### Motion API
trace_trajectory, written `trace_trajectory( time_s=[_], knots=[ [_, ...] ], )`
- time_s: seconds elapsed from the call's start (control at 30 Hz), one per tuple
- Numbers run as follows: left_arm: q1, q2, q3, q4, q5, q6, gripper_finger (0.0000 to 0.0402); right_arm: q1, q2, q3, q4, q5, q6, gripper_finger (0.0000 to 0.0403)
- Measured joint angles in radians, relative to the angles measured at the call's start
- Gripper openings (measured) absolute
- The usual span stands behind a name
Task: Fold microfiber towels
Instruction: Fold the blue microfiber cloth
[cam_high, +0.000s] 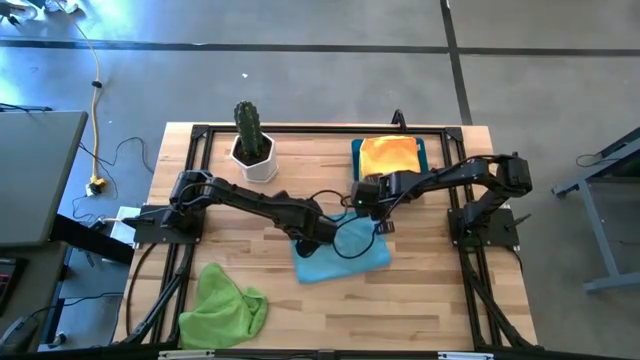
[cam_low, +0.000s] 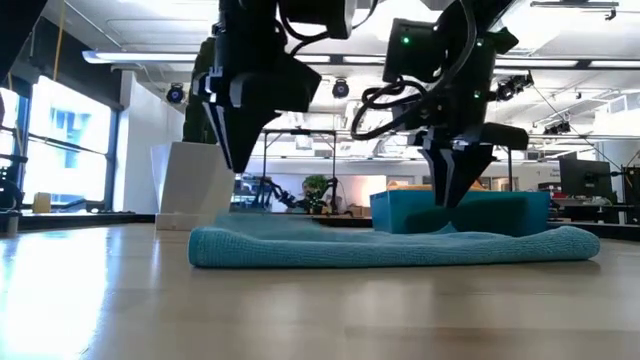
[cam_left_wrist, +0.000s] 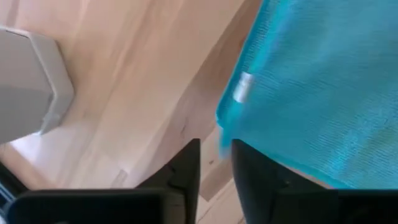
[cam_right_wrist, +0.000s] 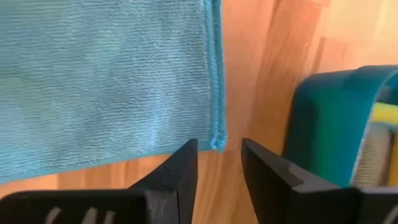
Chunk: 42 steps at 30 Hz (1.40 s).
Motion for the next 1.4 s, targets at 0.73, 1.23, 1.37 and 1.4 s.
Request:
trace_trajectory(
  time_s=[0.73, 1.23, 1.37, 1.4],
  knots=[
    [-0.191, -0.066, -0.001, -0.016, 0.118, 0.082, 0.0122, 0.131, -0.167, 0.001, -0.046, -0.158, 0.252, 0.0117],
    [-0.268, -0.222, -0.001, -0.062, 0.177, 0.034, 0.0117, 0.433, -0.36, -0.346, 0.256, -0.066, 0.947, 0.0117],
    [-0.278, -0.281, -0.001, -0.061, 0.248, 0.082, 0.0117, 0.542, -0.354, -0.381, 0.3, -0.012, 0.834, 0.0117],
    [-0.282, -0.3, -0.001, -0.06, 0.261, 0.087, 0.0117, 0.56, -0.348, -0.389, 0.311, 0.009, 0.8, 0.0117]
  ],
)
